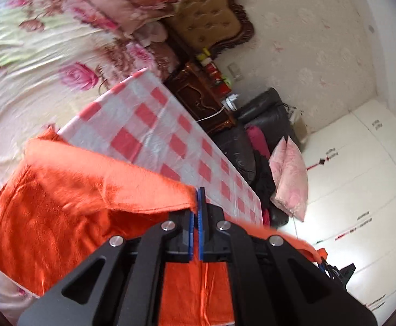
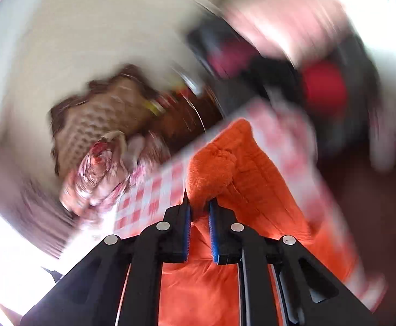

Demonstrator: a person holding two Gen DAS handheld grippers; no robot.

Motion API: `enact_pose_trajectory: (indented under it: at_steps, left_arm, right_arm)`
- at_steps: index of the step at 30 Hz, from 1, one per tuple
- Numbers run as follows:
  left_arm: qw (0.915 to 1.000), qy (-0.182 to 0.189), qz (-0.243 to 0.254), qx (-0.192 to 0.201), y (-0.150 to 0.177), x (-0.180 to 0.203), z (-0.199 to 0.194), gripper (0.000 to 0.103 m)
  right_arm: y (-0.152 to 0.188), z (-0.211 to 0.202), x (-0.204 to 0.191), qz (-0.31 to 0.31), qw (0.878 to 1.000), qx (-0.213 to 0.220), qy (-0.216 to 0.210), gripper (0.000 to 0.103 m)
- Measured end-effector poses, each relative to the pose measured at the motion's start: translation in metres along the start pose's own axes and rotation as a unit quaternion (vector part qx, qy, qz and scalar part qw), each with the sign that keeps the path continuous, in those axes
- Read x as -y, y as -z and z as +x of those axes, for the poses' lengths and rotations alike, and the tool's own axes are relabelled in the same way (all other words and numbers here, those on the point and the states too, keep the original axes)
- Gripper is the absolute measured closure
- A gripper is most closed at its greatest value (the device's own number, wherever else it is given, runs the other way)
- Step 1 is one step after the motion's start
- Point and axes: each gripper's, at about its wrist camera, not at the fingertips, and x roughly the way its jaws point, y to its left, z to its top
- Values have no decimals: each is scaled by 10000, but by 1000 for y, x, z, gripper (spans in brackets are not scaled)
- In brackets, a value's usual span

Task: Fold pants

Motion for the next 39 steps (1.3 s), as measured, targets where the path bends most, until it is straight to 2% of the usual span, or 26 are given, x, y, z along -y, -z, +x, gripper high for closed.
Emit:
enact_pose_trajectory:
  at_steps: [1, 3, 5, 6, 8, 10, 12, 14, 15, 16, 17, 18, 21, 23, 25, 27, 30, 31, 33, 36, 38, 39]
  left_arm:
    - [9999, -75, 107, -96, 10, 2, -4, 102]
    - [9989, -138, 93, -431, 38, -7, -5, 102]
    - [9957, -446, 86, -813, 75, -25, -3, 102]
    - [9935, -585, 33, -980, 92, -36, -1, 102]
    - [9902, -682, -202, -1204, 115, -56, 3, 102]
    - [9881, -898, -327, -1201, 124, -69, 5, 102]
    - [9891, -819, -436, -1146, 124, -73, 5, 102]
    - [9899, -842, -328, -1096, 120, -69, 5, 102]
    - [9898, -848, -349, -1090, 120, -69, 3, 102]
    - [9898, -843, -382, -1083, 119, -68, 0, 102]
    - [9904, -855, -379, -1022, 118, -65, -7, 102]
    - [9920, -815, -299, -921, 118, -57, -18, 102]
    - [9924, -909, -15, -829, 118, -44, -33, 102]
    - [9891, -999, -224, -1056, 126, -59, -25, 102]
    - [9851, -1018, -601, -1252, 136, -79, -16, 102]
    - [9859, -1038, -583, -1180, 139, -80, -17, 102]
    - [9884, -1005, -426, -1059, 135, -70, -22, 102]
    - [9880, -1003, -448, -1086, 134, -72, -20, 102]
    - [9856, -963, -571, -1264, 137, -81, -8, 102]
    - [9847, -1007, -631, -1276, 141, -87, -3, 96]
    - [9872, -827, -807, -1104, 138, -93, -9, 81]
    - [9885, -778, -892, -937, 134, -98, -14, 78]
  right_arm:
    - [5, 2, 7, 64, 9999, -92, 42, 91]
    - [34, 18, 45, 628, 9954, -673, 249, 92]
    - [72, 28, 81, 950, 9857, -1184, 736, 92]
    - [90, 30, 97, 1115, 9807, -1379, 825, 92]
    - [120, 33, 122, 1424, 9685, -1761, 1031, 92]
    - [136, 34, 136, 1587, 9625, -1934, 1050, 91]
    - [136, 33, 141, 1634, 9612, -1968, 1028, 91]
    - [131, 37, 140, 1643, 9604, -2015, 1005, 81]
    - [128, 39, 138, 1671, 9597, -2036, 982, 80]
    - [125, 41, 139, 1718, 9596, -2023, 934, 82]
    - [124, 41, 139, 1767, 9599, -1969, 924, 93]
    - [122, 38, 137, 1819, 9597, -1948, 889, 95]
    - [114, 18, 121, 1588, 9687, -1769, 709, 96]
    - [115, 15, 119, 1548, 9684, -1801, 762, 97]
    - [124, 22, 126, 1543, 9622, -1994, 1033, 97]
    - [131, 26, 126, 1525, 9582, -2093, 1213, 97]
    - [121, 7, 109, 1402, 9670, -1831, 1082, 97]
    - [115, 2, 100, 1171, 9712, -1756, 1103, 97]
    - [116, 7, 103, 1004, 9687, -1849, 1315, 97]
    - [131, 22, 122, 1103, 9549, -2149, 1730, 97]
    - [139, 24, 119, 879, 9521, -2151, 1987, 97]
    - [141, 25, 117, 800, 9508, -2162, 2072, 97]
